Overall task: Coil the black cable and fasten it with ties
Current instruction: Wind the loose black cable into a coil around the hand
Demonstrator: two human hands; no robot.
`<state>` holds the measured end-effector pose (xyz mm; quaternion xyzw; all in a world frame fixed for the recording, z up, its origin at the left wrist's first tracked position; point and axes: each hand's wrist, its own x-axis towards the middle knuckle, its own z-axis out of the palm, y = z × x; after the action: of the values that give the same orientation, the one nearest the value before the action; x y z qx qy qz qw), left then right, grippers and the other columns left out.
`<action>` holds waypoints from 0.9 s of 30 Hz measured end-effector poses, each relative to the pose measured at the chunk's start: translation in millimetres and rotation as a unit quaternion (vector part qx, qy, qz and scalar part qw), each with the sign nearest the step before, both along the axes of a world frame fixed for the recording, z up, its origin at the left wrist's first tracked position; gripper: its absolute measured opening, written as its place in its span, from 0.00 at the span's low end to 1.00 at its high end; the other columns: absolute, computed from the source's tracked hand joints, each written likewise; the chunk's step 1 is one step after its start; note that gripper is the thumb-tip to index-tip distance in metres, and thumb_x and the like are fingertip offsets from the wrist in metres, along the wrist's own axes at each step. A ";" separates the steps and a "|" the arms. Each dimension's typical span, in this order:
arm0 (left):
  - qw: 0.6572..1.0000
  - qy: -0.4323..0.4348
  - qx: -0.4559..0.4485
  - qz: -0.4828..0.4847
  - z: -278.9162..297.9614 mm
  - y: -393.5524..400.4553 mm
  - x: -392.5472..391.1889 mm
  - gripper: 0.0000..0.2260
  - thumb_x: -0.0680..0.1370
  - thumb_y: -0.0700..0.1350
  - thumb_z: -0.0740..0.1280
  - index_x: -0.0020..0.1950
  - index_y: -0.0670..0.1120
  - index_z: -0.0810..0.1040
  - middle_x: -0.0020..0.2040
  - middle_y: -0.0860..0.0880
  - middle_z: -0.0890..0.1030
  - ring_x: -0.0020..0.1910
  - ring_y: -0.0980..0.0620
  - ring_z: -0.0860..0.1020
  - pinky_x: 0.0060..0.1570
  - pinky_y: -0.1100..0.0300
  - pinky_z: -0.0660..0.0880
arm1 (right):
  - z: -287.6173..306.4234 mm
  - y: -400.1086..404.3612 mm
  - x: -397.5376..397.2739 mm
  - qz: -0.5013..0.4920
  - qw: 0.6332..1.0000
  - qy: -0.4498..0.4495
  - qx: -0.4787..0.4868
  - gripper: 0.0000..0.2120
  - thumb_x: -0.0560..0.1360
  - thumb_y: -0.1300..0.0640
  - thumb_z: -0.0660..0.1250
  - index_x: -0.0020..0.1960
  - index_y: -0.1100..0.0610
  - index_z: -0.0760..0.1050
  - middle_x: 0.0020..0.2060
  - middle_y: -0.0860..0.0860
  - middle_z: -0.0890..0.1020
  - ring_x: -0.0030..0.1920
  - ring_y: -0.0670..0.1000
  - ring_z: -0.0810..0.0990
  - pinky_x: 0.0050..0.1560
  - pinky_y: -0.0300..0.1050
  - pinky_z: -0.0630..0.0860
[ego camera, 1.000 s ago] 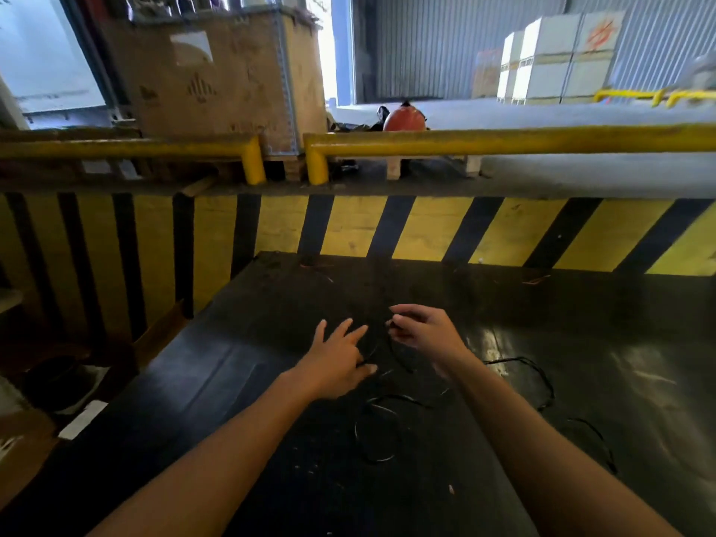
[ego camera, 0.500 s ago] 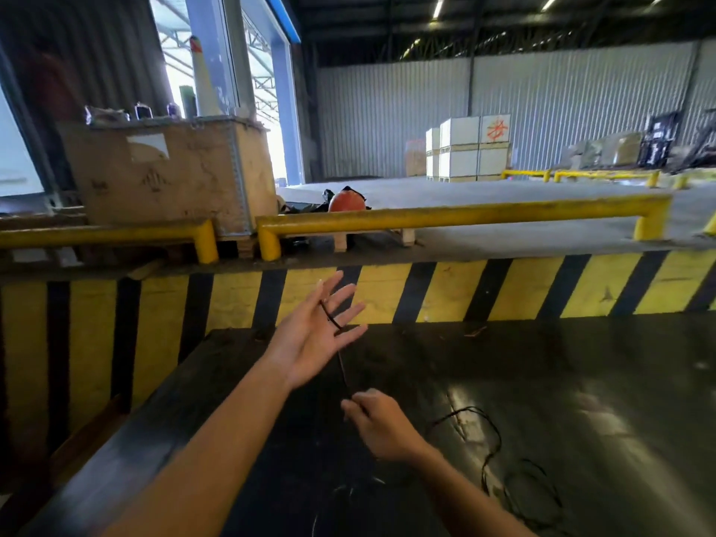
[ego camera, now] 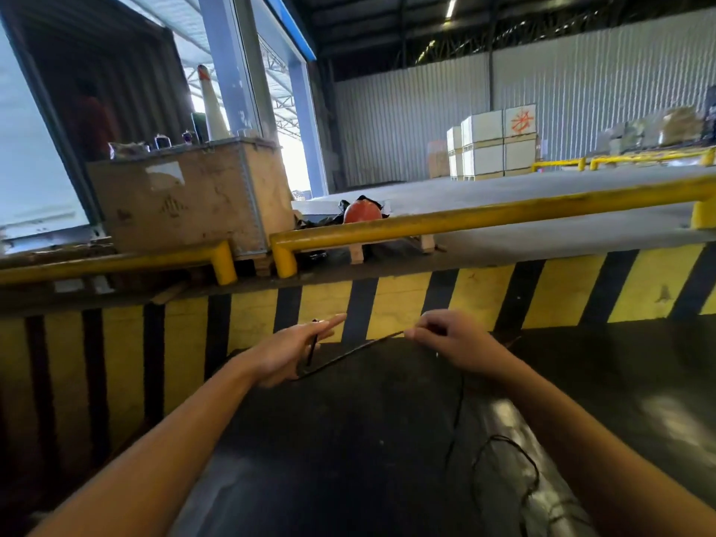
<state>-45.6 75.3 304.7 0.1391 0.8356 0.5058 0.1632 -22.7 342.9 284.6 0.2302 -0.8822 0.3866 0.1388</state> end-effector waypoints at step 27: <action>0.993 0.087 -0.083 0.015 16.7 24.5 -10.1 0.21 0.78 0.64 0.49 0.71 0.68 0.58 0.76 0.48 0.61 0.75 0.43 0.57 0.69 0.34 0.56 | 6.8 59.8 -7.4 0.003 0.998 0.026 0.055 0.09 0.76 0.50 0.63 0.38 0.47 0.74 0.34 0.47 0.78 0.35 0.45 0.77 0.40 0.41 0.73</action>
<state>-55.7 99.7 321.5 0.1558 0.8876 0.4232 0.0935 -30.1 402.8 291.4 0.2501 -0.8974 0.3323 0.1472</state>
